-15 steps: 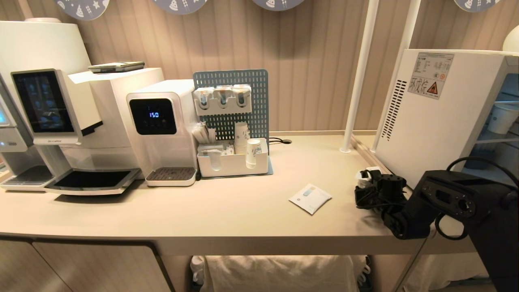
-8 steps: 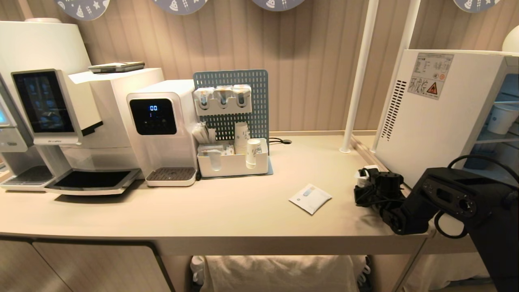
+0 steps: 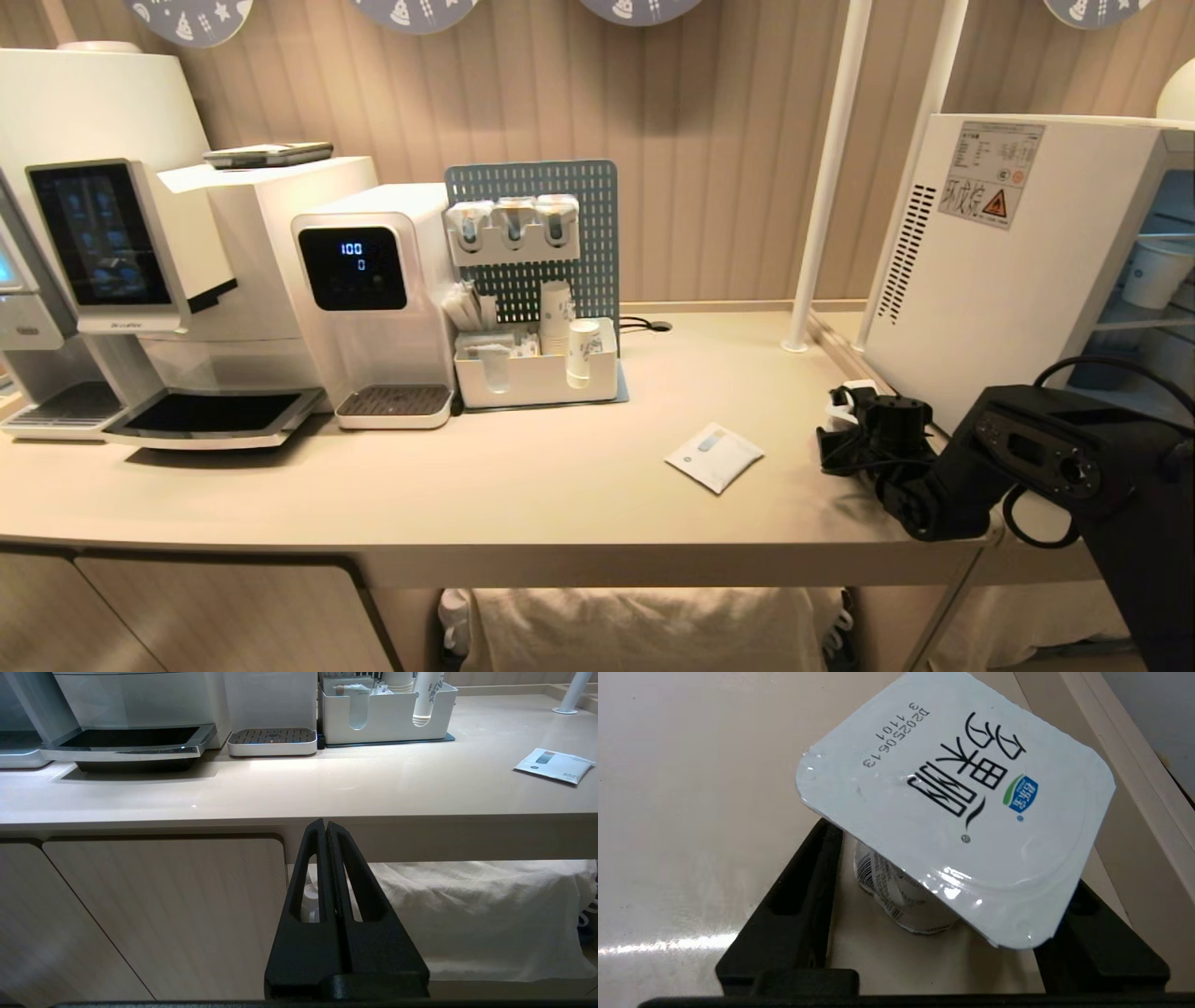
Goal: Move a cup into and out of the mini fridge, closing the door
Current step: Place the yoghurt on the table, then close the freezer door
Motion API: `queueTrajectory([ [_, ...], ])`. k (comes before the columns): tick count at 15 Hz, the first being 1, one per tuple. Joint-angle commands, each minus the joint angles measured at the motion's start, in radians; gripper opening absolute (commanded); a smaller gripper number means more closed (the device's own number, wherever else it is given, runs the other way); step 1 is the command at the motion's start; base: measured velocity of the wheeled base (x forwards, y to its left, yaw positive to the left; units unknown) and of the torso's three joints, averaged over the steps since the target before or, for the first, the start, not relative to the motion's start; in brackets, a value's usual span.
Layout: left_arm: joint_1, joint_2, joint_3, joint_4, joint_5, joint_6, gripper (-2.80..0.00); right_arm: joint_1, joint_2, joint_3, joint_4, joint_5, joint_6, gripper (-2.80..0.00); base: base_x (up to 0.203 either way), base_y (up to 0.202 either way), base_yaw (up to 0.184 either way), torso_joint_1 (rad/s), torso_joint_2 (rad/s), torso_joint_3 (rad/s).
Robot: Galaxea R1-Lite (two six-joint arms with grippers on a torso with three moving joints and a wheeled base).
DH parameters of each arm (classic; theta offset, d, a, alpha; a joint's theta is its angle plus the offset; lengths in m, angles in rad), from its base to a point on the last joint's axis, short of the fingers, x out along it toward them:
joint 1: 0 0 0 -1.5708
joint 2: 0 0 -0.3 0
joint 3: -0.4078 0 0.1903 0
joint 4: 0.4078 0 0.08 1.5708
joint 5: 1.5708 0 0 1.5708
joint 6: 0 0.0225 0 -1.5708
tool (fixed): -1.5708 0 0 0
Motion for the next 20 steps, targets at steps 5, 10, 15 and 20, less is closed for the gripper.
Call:
queueTrajectory([
  [5, 0.0, 0.0, 0.0, 0.0, 0.001, 0.0, -2.8, 0.001, -0.06, 0.07, -0.026, 0.005, 0.004, 0.0, 0.0, 0.0, 0.0, 0.0, 0.0, 0.0],
  [10, 0.0, 0.0, 0.0, 0.0, 0.001, 0.0, -2.8, 0.002, -0.275, 0.297, -0.065, 0.012, 0.045, 0.0, 0.0, 0.0, 0.0, 0.0, 0.0, 0.0],
  [15, 0.0, 0.0, 0.0, 0.0, 0.0, -0.002, -2.8, 0.023, -0.581, 0.711, -0.229, 0.023, 0.068, -2.8, 0.0, 0.0, 0.0, 0.0, 0.0, 0.0],
  [20, 0.0, 0.0, 0.0, -0.002, 0.001, -0.003, -2.8, 0.073, -0.92, 1.01, -0.324, -0.004, 0.121, -2.8, 0.0, 0.0, 0.0, 0.0, 0.0, 0.0],
])
